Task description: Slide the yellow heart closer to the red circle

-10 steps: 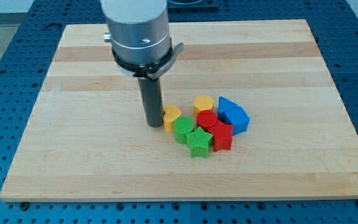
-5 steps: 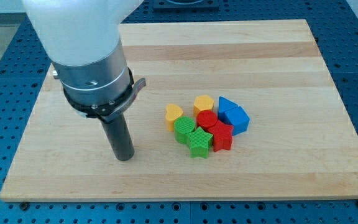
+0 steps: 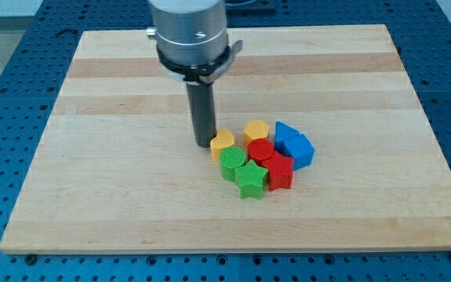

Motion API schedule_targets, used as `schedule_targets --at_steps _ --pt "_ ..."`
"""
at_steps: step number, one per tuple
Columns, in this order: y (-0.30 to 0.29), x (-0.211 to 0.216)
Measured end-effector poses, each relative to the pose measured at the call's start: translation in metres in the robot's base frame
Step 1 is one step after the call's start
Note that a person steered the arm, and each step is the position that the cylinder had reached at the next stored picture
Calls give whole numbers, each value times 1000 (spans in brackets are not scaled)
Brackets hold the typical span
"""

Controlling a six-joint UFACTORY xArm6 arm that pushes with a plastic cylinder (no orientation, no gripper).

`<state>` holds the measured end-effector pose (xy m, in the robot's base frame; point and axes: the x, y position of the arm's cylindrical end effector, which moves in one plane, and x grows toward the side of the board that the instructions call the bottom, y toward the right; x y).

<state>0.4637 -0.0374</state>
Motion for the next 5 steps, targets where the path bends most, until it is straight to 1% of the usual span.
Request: schedule_targets --at_steps 1,2,4,5 --pt "7 0" --pt "-9 0" --pt "-105 0" --pt "-107 0"
